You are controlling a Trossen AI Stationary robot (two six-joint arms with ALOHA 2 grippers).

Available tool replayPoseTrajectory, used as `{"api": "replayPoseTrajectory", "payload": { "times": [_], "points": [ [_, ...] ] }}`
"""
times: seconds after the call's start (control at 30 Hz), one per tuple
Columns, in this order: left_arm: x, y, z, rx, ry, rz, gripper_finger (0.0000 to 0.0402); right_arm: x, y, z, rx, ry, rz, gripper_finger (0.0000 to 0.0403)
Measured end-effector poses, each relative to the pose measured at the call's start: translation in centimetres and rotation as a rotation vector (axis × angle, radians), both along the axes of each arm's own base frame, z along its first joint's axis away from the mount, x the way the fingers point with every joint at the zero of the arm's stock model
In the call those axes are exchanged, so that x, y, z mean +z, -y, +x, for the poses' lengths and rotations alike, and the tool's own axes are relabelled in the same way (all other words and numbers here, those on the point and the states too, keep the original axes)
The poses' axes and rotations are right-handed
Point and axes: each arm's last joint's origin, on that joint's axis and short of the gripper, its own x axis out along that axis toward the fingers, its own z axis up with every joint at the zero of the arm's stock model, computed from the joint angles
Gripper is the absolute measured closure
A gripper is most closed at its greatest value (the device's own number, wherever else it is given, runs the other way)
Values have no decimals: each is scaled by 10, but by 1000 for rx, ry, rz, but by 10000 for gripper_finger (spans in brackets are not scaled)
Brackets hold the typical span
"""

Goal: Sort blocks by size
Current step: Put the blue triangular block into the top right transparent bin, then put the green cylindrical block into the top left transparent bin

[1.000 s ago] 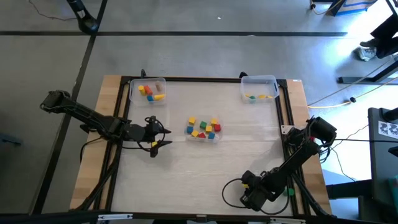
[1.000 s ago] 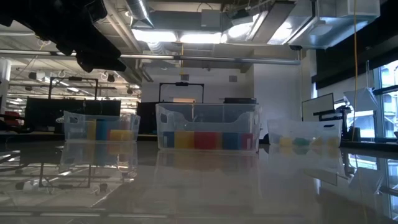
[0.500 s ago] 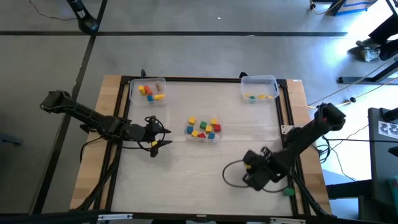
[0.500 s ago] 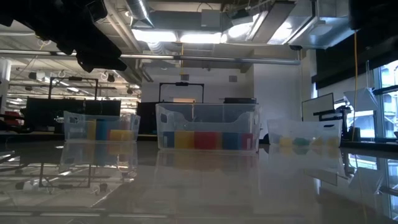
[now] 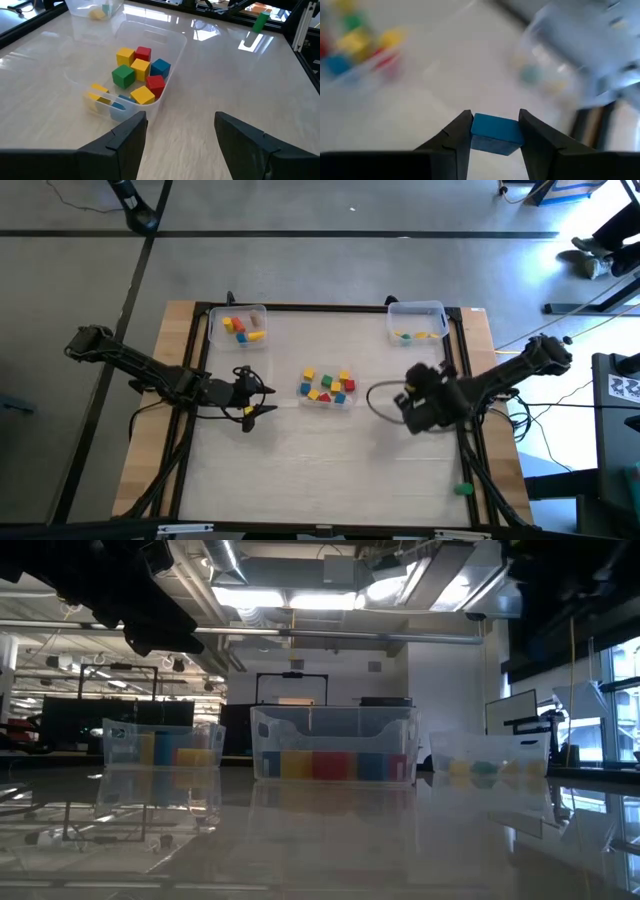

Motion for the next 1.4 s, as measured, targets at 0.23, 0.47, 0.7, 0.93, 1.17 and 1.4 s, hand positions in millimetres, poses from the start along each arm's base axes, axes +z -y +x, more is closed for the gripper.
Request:
{"api": "replayPoseTrajectory", "payload": {
  "times": [0.23, 0.47, 0.7, 0.93, 1.17, 1.4],
  "points": [
    [0, 0, 0, 2, 0, -3, 180, 9, 51, -1, -177, -64, -184, 266],
    [0, 0, 0, 9, 1, 5, 180, 3, 105, 12, -282, -116, -201, 266],
    [0, 0, 0, 8, 0, 7, 180, -14, 170, 16, -332, -103, -136, 265],
    [0, 0, 0, 5, -1, 13, 180, -29, 219, 4, -415, 8, -125, 264],
    [0, 0, 0, 0, -3, 24, 180, -38, 230, -5, -457, 12, -129, 209],
    [0, 0, 0, 6, -1, 9, 180, -22, 217, -3, -375, -91, -74, 139]
  ]
}}
